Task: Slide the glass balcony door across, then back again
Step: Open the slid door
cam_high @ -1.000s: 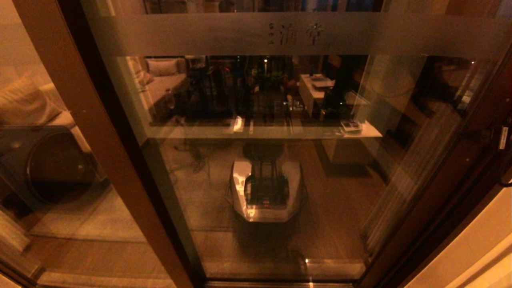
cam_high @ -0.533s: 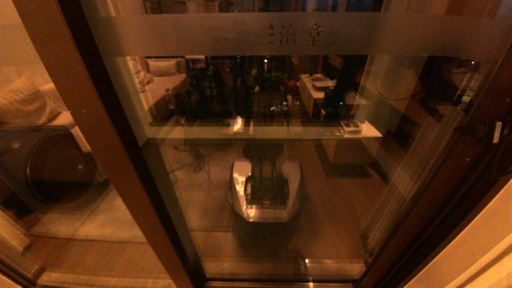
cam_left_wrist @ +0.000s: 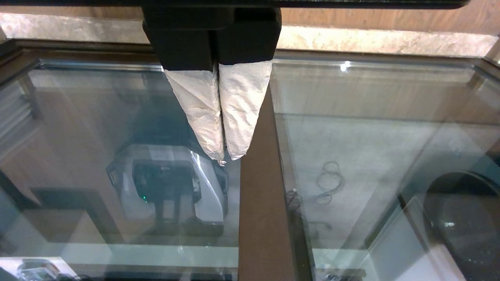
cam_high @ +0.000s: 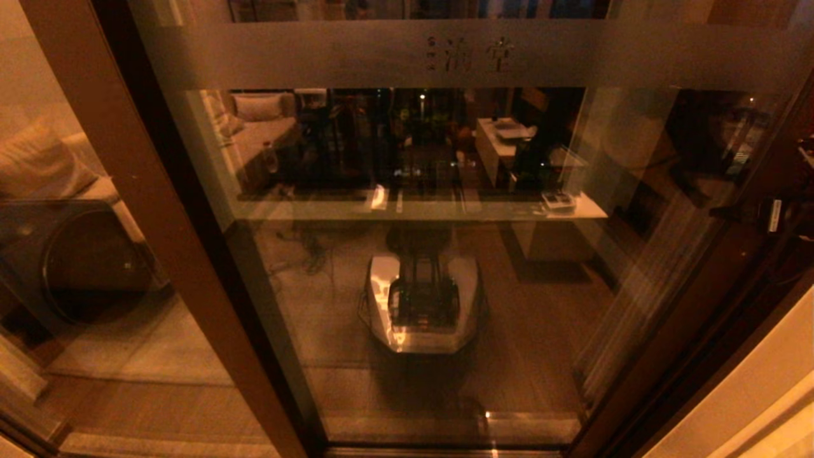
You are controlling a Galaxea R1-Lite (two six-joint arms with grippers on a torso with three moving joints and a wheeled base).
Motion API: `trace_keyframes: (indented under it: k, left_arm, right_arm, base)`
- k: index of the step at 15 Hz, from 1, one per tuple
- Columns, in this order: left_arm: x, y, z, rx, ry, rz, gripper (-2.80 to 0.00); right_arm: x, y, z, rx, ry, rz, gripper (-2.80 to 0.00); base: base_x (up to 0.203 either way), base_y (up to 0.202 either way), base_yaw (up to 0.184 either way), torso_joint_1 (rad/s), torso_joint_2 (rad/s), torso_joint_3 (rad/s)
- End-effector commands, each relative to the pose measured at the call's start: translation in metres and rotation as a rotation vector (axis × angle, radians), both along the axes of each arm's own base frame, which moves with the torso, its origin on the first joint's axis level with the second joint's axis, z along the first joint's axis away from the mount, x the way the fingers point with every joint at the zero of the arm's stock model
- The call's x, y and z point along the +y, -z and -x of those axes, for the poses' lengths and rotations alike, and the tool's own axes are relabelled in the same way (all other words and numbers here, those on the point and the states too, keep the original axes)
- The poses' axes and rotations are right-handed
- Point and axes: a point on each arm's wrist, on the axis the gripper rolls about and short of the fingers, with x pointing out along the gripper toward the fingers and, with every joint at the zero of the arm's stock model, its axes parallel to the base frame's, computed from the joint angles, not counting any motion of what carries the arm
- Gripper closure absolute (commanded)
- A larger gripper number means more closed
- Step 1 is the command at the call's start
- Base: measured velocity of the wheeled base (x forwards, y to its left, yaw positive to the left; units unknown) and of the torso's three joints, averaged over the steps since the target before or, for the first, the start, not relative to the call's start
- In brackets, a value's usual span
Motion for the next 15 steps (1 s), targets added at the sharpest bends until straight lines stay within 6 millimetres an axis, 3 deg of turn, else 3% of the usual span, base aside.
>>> trace_keyframes:
  k: [1, 15]
  left_arm:
    - [0.0, 0.0, 0.0, 0.002, 0.0, 0.0, 0.0]
    - [0.0, 0.0, 0.0, 0.002, 0.0, 0.0, 0.0]
  right_arm:
    - [0.003, 0.002, -0.005, 0.003, -0.015, -0.001, -2.8]
    - [0.025, -0.008, -0.004, -0.02, -0.072, 0.007, -2.8]
  base:
    - [0.0, 0.0, 0.0, 0.0, 0.0, 0.0]
    - [0.0, 0.0, 0.0, 0.0, 0.0, 0.0]
